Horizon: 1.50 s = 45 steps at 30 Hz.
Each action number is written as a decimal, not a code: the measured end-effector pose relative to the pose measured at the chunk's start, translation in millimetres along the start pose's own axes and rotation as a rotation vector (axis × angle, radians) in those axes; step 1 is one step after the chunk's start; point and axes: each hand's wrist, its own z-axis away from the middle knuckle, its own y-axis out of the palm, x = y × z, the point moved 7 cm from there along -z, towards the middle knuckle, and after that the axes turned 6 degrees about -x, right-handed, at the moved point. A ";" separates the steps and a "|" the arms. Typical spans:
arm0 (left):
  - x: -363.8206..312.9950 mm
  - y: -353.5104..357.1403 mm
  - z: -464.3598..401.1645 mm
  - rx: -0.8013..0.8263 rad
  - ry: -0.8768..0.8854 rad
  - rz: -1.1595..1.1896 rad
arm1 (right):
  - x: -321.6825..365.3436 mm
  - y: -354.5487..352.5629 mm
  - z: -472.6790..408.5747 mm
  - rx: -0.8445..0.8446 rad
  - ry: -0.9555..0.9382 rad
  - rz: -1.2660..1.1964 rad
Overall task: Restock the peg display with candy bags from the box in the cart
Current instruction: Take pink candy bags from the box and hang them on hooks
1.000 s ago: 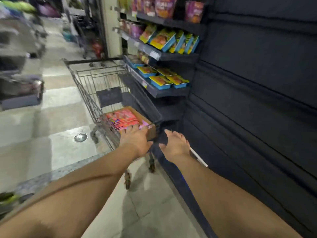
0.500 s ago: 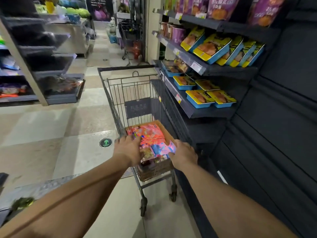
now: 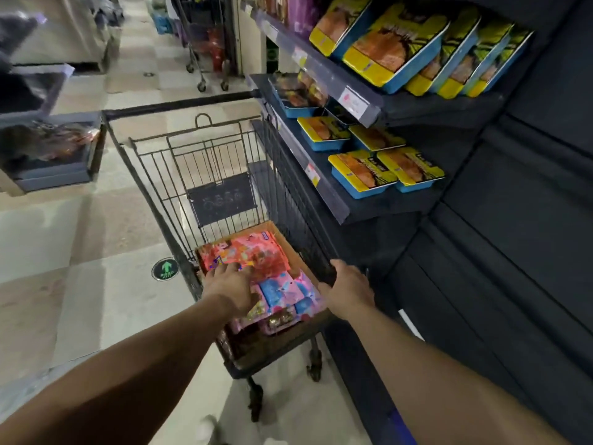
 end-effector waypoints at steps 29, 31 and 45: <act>24.9 278.7 -208.8 0.700 0.383 -0.131 | -26.1 264.3 -113.0 0.162 0.785 -0.288; 24.2 287.8 -204.0 0.733 0.437 -0.186 | -34.1 276.8 -113.8 0.157 0.846 -0.337; 35.9 306.1 -197.4 0.790 0.502 -0.060 | -46.6 327.8 -117.8 -0.052 1.164 -0.848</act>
